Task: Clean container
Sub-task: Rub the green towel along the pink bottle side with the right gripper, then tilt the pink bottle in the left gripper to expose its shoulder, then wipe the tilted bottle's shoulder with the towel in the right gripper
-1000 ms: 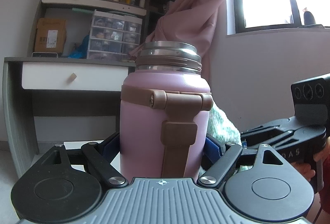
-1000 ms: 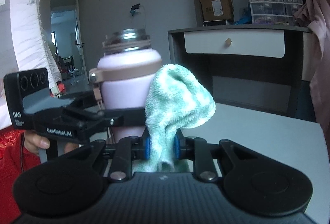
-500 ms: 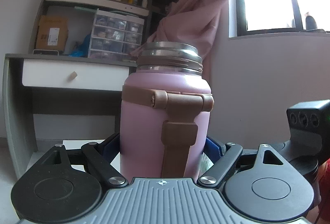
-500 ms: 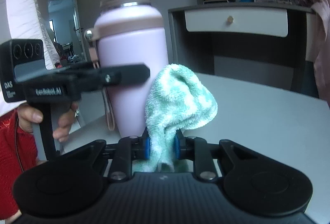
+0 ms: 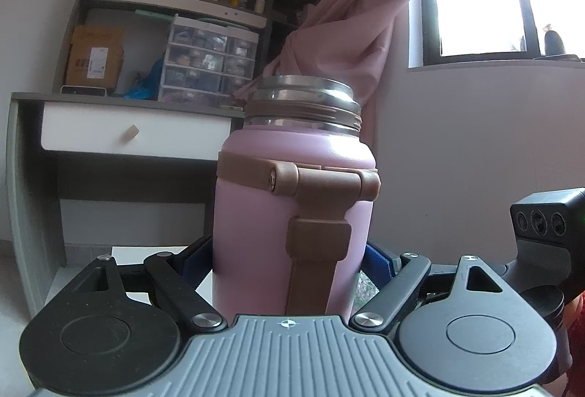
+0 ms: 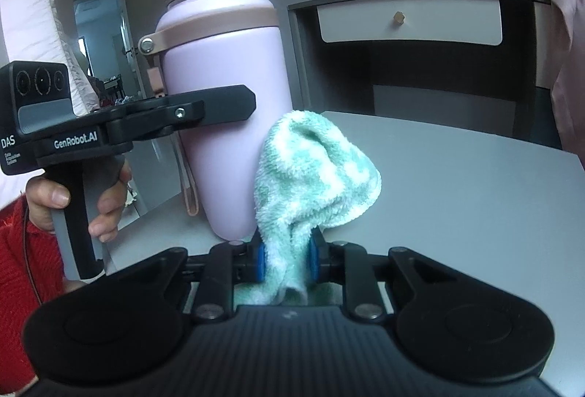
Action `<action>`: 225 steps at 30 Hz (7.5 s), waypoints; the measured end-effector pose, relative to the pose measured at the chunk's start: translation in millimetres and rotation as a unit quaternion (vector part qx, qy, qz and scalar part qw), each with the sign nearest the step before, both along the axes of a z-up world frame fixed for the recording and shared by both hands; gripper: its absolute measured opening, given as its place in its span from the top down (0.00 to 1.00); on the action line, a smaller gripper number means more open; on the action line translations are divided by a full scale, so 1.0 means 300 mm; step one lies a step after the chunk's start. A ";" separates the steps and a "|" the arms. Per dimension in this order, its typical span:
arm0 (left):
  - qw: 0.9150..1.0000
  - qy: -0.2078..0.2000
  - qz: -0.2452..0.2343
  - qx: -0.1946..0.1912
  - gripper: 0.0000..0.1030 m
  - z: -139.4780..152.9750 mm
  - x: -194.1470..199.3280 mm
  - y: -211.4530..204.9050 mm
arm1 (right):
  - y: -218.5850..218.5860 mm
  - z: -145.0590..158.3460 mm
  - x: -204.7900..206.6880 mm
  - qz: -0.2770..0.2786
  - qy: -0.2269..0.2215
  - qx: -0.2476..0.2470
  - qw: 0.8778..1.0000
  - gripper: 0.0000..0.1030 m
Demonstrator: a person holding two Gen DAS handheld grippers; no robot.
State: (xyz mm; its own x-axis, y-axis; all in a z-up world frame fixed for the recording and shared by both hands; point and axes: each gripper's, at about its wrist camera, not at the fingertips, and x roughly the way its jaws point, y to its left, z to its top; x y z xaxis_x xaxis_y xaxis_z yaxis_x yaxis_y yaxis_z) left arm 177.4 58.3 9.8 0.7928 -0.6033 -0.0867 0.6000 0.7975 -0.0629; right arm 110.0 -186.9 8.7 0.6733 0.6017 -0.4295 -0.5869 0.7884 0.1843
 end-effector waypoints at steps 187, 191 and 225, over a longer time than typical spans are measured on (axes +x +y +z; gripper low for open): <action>1.000 0.002 0.011 -0.019 0.20 0.222 -0.039 -0.031 | 0.087 -0.028 -0.018 -0.064 0.074 0.137 0.986 0.78; 1.000 0.002 0.008 -0.018 0.20 0.224 -0.033 -0.027 | 0.092 -0.038 -0.015 -0.066 0.083 0.131 0.986 0.78; 1.000 0.007 0.002 -0.019 0.19 0.216 -0.006 -0.029 | 0.060 0.091 -0.034 -0.059 0.020 0.157 0.986 0.78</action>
